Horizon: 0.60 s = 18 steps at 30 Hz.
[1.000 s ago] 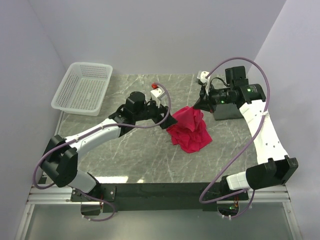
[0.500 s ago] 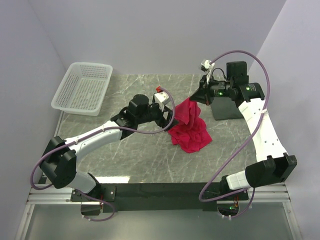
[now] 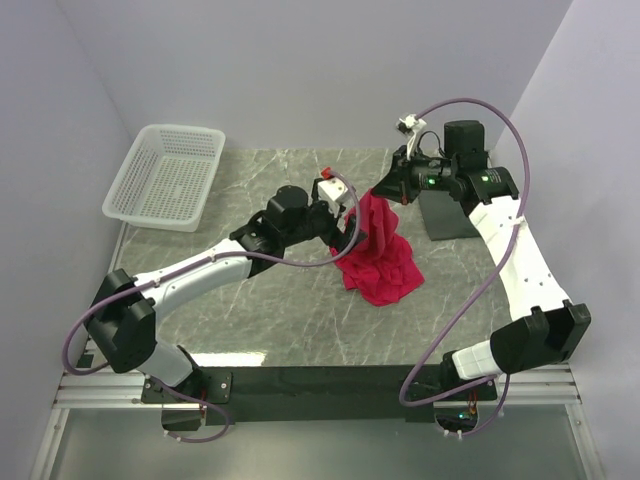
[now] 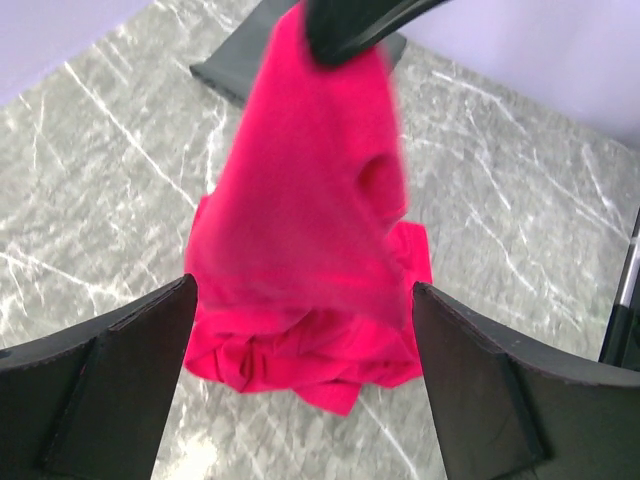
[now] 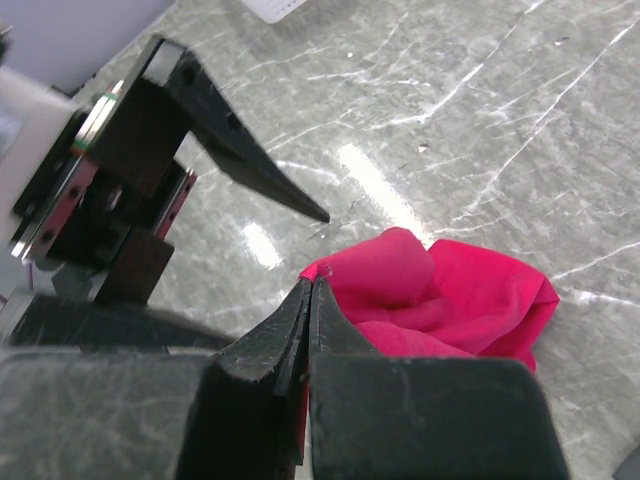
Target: Fold and stack the t-shirts
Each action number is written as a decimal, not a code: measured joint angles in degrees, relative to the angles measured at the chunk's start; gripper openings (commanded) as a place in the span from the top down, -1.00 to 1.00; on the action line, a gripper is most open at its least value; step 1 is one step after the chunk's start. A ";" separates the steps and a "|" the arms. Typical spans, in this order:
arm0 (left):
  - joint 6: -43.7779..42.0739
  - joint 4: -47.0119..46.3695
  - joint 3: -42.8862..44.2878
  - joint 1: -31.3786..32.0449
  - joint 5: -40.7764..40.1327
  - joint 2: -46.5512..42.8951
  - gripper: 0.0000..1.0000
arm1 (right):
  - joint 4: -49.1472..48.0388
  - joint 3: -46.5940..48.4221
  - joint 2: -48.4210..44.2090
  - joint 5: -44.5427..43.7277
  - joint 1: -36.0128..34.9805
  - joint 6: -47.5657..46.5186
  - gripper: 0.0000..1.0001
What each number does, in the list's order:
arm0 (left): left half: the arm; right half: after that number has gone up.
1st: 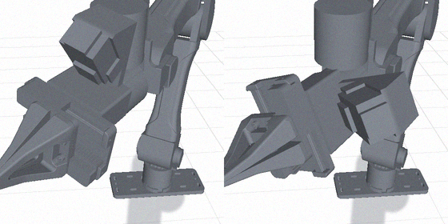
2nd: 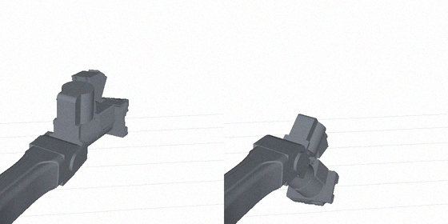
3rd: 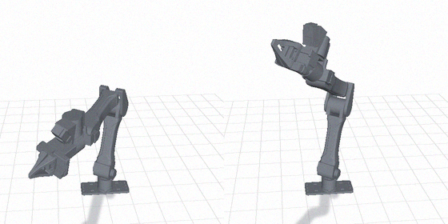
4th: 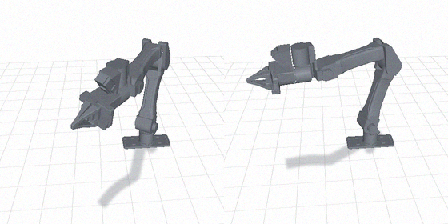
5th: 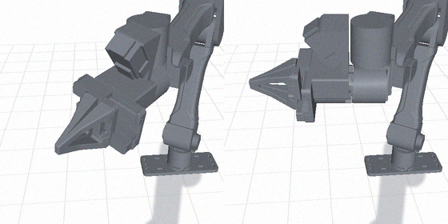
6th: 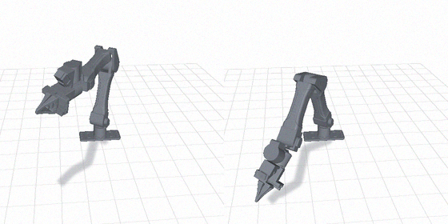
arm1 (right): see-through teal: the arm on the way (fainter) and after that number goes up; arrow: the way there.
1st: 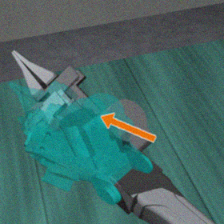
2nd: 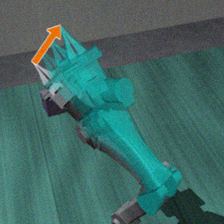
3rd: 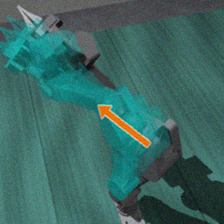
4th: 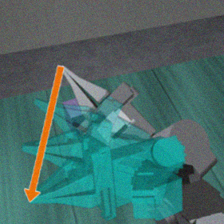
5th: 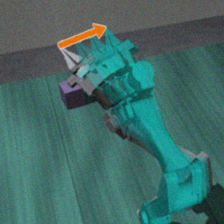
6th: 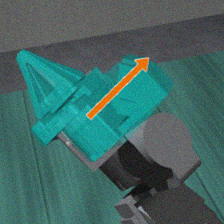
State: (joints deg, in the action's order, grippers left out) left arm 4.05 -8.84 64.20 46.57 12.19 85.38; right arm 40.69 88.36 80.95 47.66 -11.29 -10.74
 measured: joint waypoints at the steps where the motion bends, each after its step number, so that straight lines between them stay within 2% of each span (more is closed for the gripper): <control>1: 0.00 0.02 0.50 0.31 -0.42 0.24 -0.88 | -0.48 0.00 0.13 -0.46 -0.17 0.76 1.00; 6: 0.04 0.39 2.64 1.68 -2.03 2.03 -0.80 | -2.62 -0.13 0.26 -2.69 -0.76 3.93 1.00; 9: 0.11 1.22 4.68 2.12 -3.34 4.04 -0.59 | -3.89 -0.63 0.31 -3.78 -1.09 5.64 1.00; 12: 0.31 3.30 7.30 2.34 -5.95 6.36 -0.24 | -4.24 -0.74 0.48 -4.39 -1.53 6.69 1.00; 13: 0.46 4.02 8.15 2.38 -7.06 7.10 0.02 | -4.35 -0.74 0.55 -4.59 -1.62 6.86 1.00; 15: 0.96 5.35 9.57 2.40 -9.35 8.22 0.30 | -4.46 -0.74 0.59 -4.83 -1.70 6.93 1.00; 16: 0.96 6.19 9.99 2.40 -10.43 8.48 0.56 | -4.48 -0.74 0.59 -5.03 -1.73 6.88 1.00; 18: 1.09 7.21 10.19 2.38 -12.02 8.52 0.76 | -4.48 -0.74 0.59 -5.40 -1.75 6.78 1.00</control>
State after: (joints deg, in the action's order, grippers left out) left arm 5.15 -1.63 74.39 48.95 0.16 93.91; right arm 36.21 87.61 81.54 42.26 -13.04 -3.97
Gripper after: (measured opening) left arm 0.215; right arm 0.007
